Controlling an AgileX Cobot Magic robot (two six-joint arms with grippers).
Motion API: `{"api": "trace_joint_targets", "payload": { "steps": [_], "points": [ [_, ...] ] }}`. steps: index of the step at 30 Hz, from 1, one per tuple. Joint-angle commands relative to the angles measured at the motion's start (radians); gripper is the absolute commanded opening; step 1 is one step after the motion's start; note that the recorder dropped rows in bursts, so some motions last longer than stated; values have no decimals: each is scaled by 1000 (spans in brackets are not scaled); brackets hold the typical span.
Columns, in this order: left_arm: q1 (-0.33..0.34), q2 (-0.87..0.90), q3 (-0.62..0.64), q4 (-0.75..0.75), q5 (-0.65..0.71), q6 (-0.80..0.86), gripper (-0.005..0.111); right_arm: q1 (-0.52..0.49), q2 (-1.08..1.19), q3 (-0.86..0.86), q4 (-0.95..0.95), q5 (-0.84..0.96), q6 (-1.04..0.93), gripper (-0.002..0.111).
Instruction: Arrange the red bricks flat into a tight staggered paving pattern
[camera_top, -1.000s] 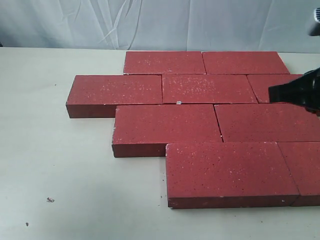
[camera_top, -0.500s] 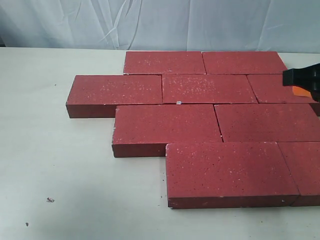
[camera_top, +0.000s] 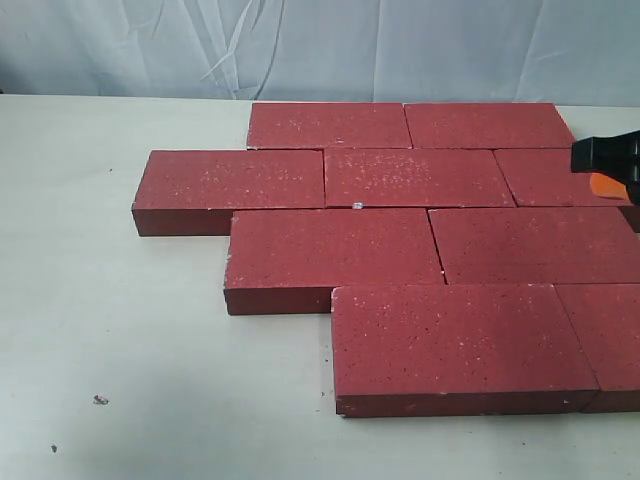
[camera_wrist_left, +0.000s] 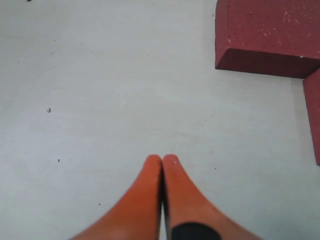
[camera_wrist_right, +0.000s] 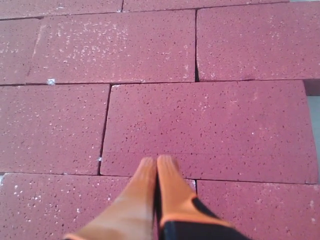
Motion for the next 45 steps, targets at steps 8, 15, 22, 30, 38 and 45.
{"api": "trace_joint_targets", "payload": {
  "steps": [8,15,22,30,38,45],
  "points": [
    [1,0,5,7,-9,-6,0,-5,-301,2,-2,-8,-2,-1],
    [1,0,5,7,-9,-2,0,-5,-582,2,-12,-5,-2,-1],
    [1,0,5,7,-18,-2,0,-5,-657,4,-8,-6,-2,-1],
    [1,0,5,7,-18,-2,0,-5,-662,4,-54,-6,-2,-1],
    [1,0,5,7,-18,-2,0,-5,-674,33,-78,-12,12,-1],
    [1,0,5,7,-18,-2,0,-5,-723,91,-161,-13,147,-1]
  ]
}}
